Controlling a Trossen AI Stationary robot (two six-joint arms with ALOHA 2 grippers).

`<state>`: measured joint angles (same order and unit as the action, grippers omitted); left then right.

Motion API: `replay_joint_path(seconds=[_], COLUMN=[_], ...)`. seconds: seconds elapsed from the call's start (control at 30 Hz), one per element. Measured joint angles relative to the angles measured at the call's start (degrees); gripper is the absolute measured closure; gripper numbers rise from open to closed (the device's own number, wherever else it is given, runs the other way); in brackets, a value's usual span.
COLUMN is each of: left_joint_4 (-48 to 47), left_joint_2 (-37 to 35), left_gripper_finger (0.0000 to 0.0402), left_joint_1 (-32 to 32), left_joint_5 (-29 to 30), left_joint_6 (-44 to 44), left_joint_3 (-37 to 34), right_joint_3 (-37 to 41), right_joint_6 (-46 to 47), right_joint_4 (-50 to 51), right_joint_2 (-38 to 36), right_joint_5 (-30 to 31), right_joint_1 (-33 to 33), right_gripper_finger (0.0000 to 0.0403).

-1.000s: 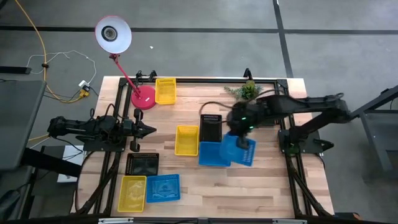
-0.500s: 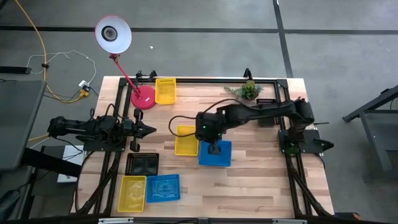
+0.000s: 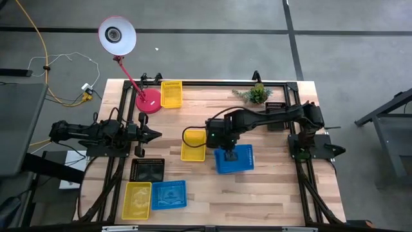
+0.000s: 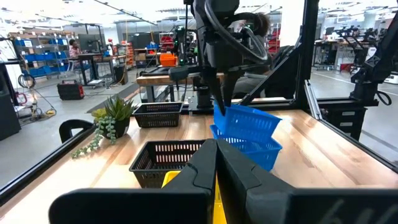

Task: Stack baskets by color
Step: Stack the right blue bin on the middle blue bin

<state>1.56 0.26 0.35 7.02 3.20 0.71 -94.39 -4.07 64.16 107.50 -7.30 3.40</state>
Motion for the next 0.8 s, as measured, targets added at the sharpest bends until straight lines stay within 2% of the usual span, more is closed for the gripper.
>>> replay_joint_path(seconds=[0.3, 0.8], left_joint_4=[0.00, 0.00], left_joint_2=[0.00, 0.00], left_gripper_finger=[0.0401, 0.0401], left_joint_1=[0.00, 0.00], left_joint_5=[-0.01, -0.01], left_joint_6=[0.00, 0.00], left_joint_3=[-0.02, 0.00], right_joint_3=[0.04, 0.07], right_joint_6=[-4.09, -6.94], right_joint_4=[-0.21, -2.16], right_joint_2=[0.11, 0.15], right_joint_5=[-3.05, -2.87], right_joint_1=[0.33, 0.90], right_gripper_finger=[0.0403, 0.0402])
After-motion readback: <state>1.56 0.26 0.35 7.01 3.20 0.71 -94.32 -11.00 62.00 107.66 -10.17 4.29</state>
